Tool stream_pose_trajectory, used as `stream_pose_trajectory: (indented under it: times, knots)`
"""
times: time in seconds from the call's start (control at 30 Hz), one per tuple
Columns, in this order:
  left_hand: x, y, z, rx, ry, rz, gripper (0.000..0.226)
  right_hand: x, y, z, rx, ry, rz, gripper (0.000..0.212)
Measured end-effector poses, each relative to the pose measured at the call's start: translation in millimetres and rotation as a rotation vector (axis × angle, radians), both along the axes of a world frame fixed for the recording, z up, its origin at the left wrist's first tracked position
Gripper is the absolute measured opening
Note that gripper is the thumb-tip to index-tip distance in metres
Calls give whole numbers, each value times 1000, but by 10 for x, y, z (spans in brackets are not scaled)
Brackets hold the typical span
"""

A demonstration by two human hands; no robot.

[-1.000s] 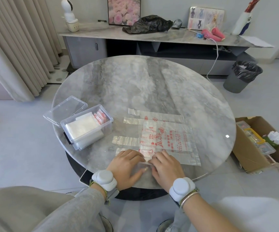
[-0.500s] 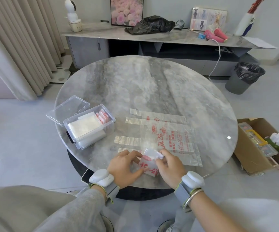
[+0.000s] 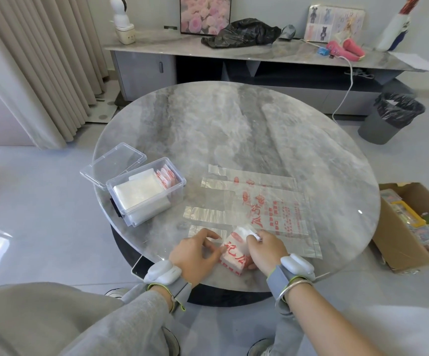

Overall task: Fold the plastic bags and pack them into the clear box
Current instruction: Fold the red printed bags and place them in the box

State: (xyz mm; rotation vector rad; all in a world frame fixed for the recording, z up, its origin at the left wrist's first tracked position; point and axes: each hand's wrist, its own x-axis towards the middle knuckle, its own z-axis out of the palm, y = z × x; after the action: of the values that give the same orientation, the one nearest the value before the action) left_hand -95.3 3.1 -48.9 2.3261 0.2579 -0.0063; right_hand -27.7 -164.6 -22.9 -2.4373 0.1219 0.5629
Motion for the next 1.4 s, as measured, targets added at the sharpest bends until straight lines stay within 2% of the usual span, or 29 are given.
stream_pose_trajectory:
  times: [0.1,0.23,0.4,0.5,0.57,0.63,0.77,0.97,1.07,1.17,1.23,1.3,1.4]
  knots:
    - [4,-29,-8,41,-2,-18,27,-6,-18,32,38,39,-27,26]
    - [-15,-62,-12,90,-44,-35,32,54,-38,13,122,85,-116,36]
    - [-41,-48,-9,235,-60,-113,38,78,-29,36,132,131,-135,33]
    - [-64,-41,-42,384,-310,-212,35,104,-29,12,147,146,-141,31]
    - [-83,-27,-81,456,-489,-417,38,140,-49,-26,137,153,-130,35]
    - [-131,-23,-130,499,-547,-614,46,172,-80,-78,120,147,-112,41]
    - [-239,6,-270,546,-417,-796,62,180,-90,-110,118,147,-112,34]
    - [-219,71,-299,547,-317,-862,65,157,-71,-45,30,75,-33,35]
    - [-221,50,-289,527,-330,-851,66,153,-115,13,-206,-118,73,22]
    - [-226,44,-283,525,-325,-841,67,173,-172,18,-259,-283,120,22]
    - [-226,42,-282,523,-325,-833,67,204,-186,2,-222,-257,127,28]
    - [-228,30,-279,513,-336,-821,67,225,-164,-9,-169,-144,139,39]
    - [-234,-18,-295,516,-363,-786,64,255,-104,-11,-200,-56,182,47]
